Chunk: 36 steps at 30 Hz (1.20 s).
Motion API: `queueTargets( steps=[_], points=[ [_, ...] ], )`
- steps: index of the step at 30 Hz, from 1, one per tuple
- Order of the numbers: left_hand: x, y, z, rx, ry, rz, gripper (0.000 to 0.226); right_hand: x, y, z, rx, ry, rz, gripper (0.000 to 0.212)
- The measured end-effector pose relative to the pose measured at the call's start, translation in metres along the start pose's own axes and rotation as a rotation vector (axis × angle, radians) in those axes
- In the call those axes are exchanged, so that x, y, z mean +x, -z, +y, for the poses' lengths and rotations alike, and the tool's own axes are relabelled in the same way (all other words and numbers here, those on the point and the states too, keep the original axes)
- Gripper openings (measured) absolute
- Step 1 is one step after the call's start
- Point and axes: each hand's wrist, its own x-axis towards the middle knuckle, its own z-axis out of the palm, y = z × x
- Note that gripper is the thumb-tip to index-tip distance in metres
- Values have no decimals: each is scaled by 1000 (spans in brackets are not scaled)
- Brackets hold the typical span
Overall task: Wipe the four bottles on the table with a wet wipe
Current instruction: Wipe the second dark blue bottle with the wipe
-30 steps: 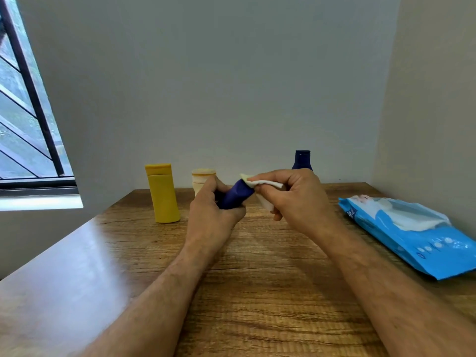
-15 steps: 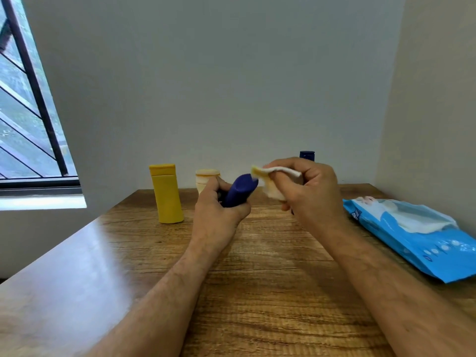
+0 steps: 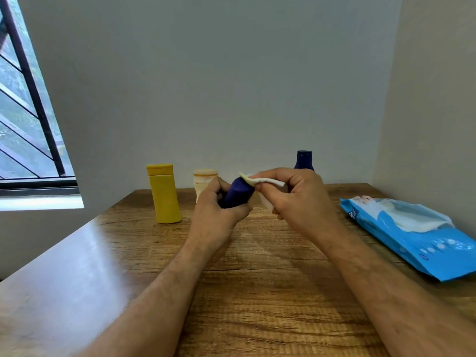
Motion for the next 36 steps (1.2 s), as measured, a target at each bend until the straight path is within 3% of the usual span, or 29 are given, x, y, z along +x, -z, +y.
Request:
queueTargets(
  steps=[7, 15, 17, 21, 26, 36],
  points=[
    [-1, -1, 5, -451, 156, -145, 49, 2, 3, 2, -14, 19, 98, 19],
    [-2, 2, 9, -852, 235, -205, 42, 1, 4, -1, 29, 4, -65, 17],
    [-1, 3, 8, -801, 231, -189, 40, 0, 3, 1, -6, -5, -63, 15],
    [-2, 2, 7, -483, 157, -180, 44, 2, 4, 3, 12, -13, 51, 17],
    [-4, 1, 7, -328, 81, -155, 47, 4, 5, 6, 26, -58, 120, 19],
    [-1, 1, 2, -376, 33, -219, 46, 6, 2, 12, 17, -160, 108, 16]
  ],
)
